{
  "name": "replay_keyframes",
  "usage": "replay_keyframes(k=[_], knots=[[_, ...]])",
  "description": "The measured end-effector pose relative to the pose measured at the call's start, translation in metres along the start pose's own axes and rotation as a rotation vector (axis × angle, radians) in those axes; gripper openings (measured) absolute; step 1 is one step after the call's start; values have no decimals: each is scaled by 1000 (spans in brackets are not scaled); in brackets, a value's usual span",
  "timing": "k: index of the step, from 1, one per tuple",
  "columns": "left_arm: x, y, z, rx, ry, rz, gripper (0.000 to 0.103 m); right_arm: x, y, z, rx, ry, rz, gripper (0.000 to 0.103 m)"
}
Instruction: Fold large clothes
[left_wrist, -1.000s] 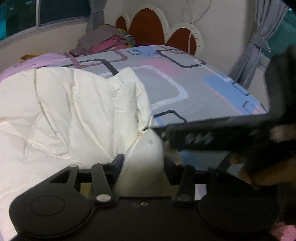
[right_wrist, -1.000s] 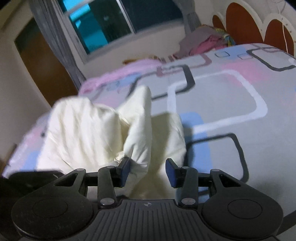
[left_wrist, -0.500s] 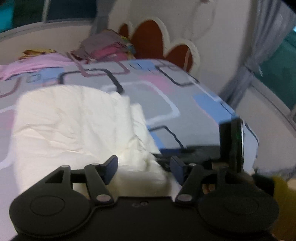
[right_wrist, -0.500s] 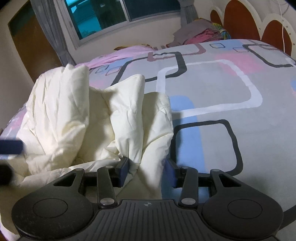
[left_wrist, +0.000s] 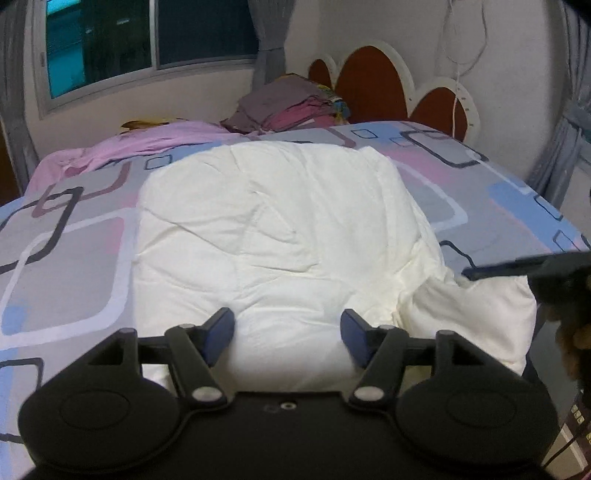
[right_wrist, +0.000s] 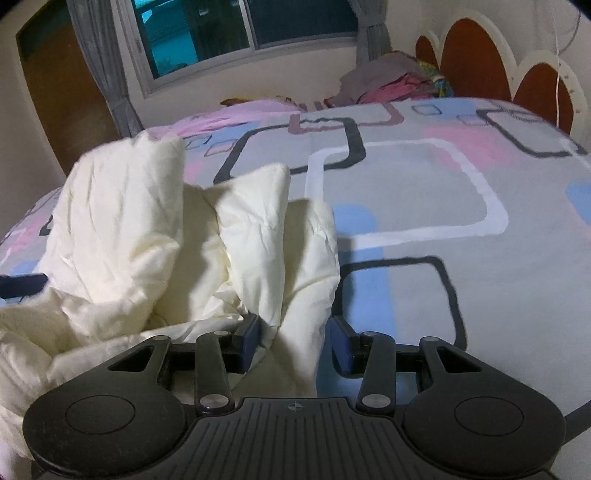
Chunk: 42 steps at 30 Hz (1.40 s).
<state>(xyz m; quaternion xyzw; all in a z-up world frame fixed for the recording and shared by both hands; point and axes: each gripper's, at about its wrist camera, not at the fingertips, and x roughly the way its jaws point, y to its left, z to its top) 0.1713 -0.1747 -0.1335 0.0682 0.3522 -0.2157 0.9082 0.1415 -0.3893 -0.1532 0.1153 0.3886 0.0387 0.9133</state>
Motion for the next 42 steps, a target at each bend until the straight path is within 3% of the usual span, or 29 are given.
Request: replay_keyframes(k=[4, 6, 9, 12, 13, 15, 16, 18, 19, 23, 27, 31, 34, 35, 37, 38, 42], knots=[[5, -1, 3, -4, 1, -43, 61, -26, 4, 16, 15, -73, 9, 46], [6, 2, 2, -10, 6, -54, 61, -42, 11, 25, 22, -120, 43, 74], [6, 6, -1, -11, 7, -63, 61, -58, 33, 34, -27, -156, 122, 76], [5, 8, -3, -18, 2, -70, 61, -54, 53, 29, -63, -113, 170, 75], [4, 9, -4, -27, 1, -74, 61, -50, 57, 24, -84, -86, 165, 74], [2, 14, -4, -46, 0, -84, 61, -42, 60, 12, -107, -25, 168, 52], [1, 16, -4, -51, 0, -85, 61, -38, 57, 6, -79, 5, 185, 47], [0, 18, -3, -61, 1, -84, 61, -36, 52, -4, -63, 39, 196, 20], [-3, 19, -2, -74, -2, -87, 60, -33, 51, -9, -71, 59, 194, 16], [-13, 25, 9, -65, -52, -68, 60, -20, 47, -31, -159, 93, 123, 13], [-2, 37, 15, -48, -64, 0, 62, -2, 35, -50, -116, 94, 110, 12], [12, 41, 14, -68, -30, 28, 63, -13, 32, -28, -64, 91, 145, 13], [10, 43, 19, -76, -38, 21, 63, -36, 32, 0, -25, -19, 175, 13], [9, 43, 19, -75, -39, 21, 63, -41, 34, 11, -23, -54, 177, 15], [9, 42, 22, -70, -44, 20, 63, -41, 38, 32, -32, -119, 164, 44], [10, 41, 23, -70, -47, 19, 63, -38, 43, 40, -52, -150, 149, 67], [16, 39, 26, -77, -50, 23, 63, -11, 68, 63, -163, -201, 116, 64]])
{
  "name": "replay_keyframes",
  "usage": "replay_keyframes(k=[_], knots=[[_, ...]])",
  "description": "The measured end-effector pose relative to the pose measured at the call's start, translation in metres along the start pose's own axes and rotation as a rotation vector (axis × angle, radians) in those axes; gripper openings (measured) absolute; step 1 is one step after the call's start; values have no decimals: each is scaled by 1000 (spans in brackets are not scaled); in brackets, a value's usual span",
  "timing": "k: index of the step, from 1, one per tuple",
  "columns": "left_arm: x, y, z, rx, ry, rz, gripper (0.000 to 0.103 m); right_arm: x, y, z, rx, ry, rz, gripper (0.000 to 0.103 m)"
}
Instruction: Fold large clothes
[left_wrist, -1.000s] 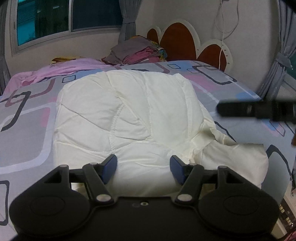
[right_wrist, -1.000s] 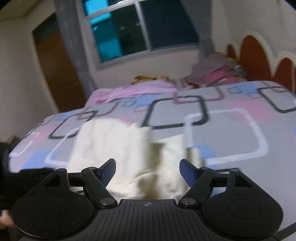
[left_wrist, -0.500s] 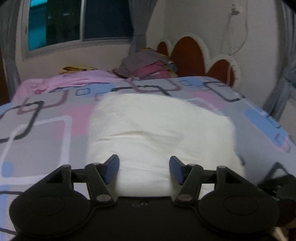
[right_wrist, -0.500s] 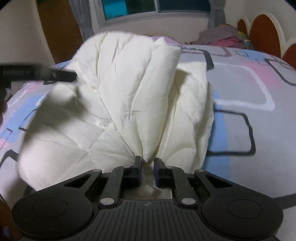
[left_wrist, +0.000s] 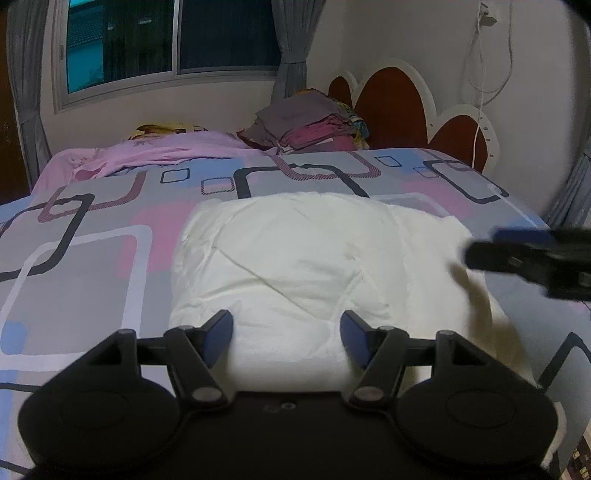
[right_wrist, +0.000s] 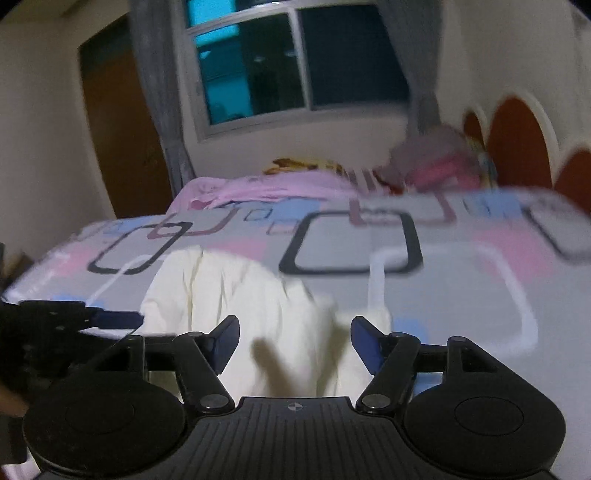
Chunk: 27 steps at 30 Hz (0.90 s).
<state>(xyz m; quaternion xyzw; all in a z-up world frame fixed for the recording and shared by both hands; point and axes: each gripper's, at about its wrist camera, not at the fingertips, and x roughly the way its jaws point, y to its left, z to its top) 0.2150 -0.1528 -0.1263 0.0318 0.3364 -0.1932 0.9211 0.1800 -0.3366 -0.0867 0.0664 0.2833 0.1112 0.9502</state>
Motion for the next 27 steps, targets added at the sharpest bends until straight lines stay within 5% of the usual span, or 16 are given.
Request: replay_keyframes(k=[2, 9, 19, 27], knots=[[5, -1, 1, -6, 0, 2, 63, 24, -4, -5, -6, 46, -14, 48], [30, -1, -4, -54, 20, 7, 67, 81, -39, -44, 89, 175, -56, 48], [43, -7, -9, -45, 44, 39, 69, 86, -47, -73, 79, 140, -47, 49], [30, -14, -1, -44, 54, 108, 71, 60, -46, -43, 67, 117, 8, 49]])
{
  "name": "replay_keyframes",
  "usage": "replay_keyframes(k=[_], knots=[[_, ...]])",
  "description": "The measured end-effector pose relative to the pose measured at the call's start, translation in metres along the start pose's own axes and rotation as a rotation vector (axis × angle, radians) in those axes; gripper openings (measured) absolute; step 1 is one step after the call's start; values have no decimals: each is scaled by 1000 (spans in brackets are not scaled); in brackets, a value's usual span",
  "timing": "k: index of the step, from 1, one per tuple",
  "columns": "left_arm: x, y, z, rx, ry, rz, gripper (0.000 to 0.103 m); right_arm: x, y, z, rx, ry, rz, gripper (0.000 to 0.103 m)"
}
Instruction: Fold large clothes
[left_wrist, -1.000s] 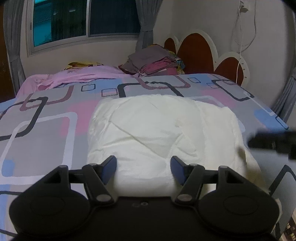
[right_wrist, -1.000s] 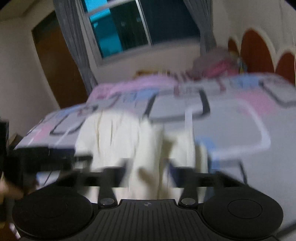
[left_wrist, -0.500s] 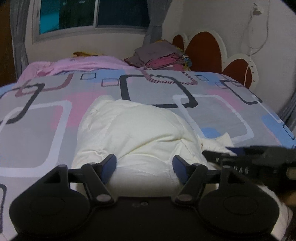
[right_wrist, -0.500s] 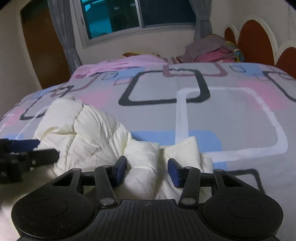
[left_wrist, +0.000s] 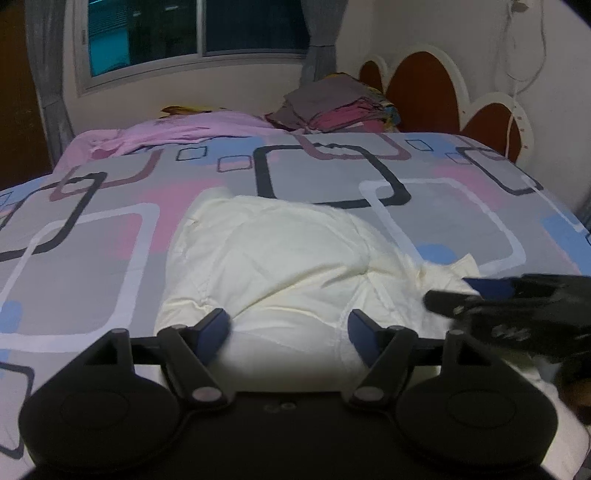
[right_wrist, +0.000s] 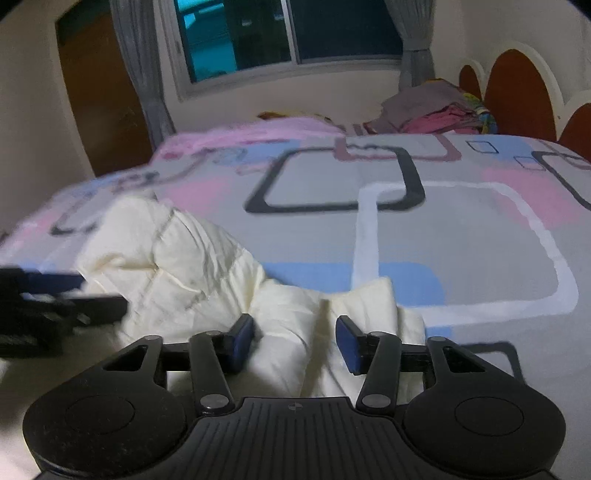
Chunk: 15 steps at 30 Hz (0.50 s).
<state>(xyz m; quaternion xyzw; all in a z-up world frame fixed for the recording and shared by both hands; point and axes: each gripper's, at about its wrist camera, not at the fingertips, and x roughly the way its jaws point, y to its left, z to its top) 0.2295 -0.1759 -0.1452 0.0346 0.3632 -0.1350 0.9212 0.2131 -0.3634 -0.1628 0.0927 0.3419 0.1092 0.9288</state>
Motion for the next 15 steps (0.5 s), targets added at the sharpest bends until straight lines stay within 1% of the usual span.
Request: replay_keyframes(k=[4, 9, 12, 15], knots=[[-12, 1, 3, -13, 9, 21, 73, -34, 13, 10, -45, -54, 41, 49], [-29, 3, 0, 4, 12, 25, 75, -75, 34, 3, -85, -75, 64, 49], [-39, 5, -4, 28, 17, 15, 76, -92, 44, -12, -93, -73, 28, 49], [-50, 8, -11, 46, 28, 4, 77, -106, 50, -29, -73, -52, -20, 49]])
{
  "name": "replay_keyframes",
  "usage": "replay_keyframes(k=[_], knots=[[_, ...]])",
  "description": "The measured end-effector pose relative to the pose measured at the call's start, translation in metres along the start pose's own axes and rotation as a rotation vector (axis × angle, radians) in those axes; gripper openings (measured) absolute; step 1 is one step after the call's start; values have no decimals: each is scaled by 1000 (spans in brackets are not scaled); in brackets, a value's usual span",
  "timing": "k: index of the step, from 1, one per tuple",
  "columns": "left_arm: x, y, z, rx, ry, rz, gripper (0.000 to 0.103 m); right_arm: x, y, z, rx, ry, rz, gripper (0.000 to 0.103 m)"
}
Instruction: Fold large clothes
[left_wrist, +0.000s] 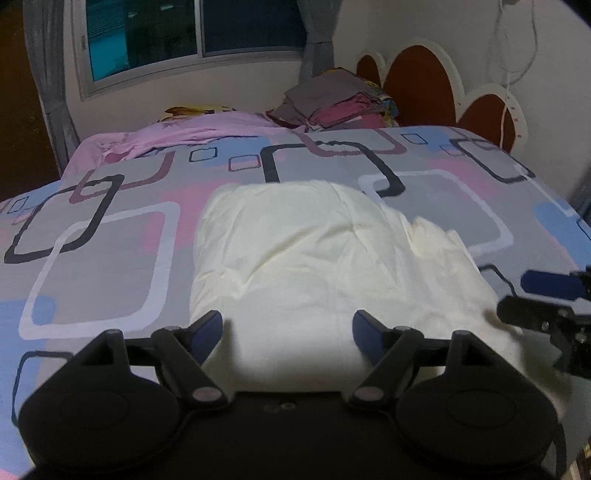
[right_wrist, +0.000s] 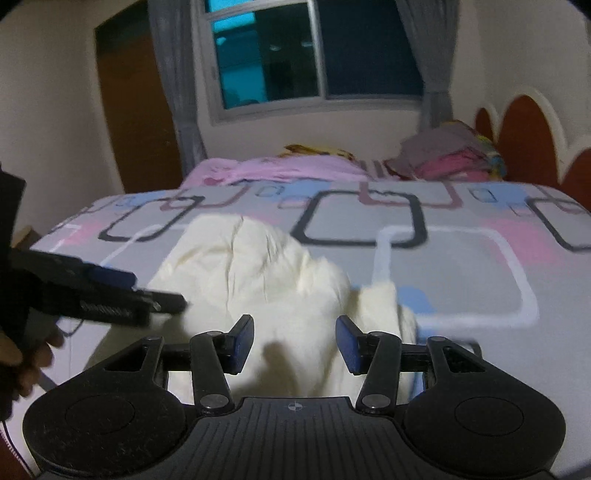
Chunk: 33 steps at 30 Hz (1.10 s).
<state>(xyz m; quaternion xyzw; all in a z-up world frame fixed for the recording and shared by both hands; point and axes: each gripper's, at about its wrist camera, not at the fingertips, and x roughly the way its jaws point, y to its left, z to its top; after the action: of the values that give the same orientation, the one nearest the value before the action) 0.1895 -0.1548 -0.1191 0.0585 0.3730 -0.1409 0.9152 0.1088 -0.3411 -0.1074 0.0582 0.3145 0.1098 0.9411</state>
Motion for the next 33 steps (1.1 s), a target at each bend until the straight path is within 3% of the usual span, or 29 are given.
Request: replay_keyframes(k=[6, 10, 20, 22, 23, 25, 33], knots=[[-14, 6, -22, 38, 20, -33, 78, -10, 6, -28, 68, 46, -115, 49], [-14, 9, -34, 52, 25, -58, 80, 10, 11, -43, 82, 118, -178, 49], [-8, 22, -43, 53, 51, -117, 85, 40, -1, -53, 180, 207, -201, 50], [-11, 30, -42, 39, 59, -137, 89, 29, -5, -48, 208, 189, -213, 65], [-14, 33, -42, 32, 58, -139, 91, 23, -6, -46, 219, 170, -232, 82], [-18, 41, -41, 19, 56, -144, 96, 8, -9, -43, 252, 110, -239, 99], [-23, 71, -39, -48, 74, -181, 99, -11, -15, -38, 355, 96, -200, 100]])
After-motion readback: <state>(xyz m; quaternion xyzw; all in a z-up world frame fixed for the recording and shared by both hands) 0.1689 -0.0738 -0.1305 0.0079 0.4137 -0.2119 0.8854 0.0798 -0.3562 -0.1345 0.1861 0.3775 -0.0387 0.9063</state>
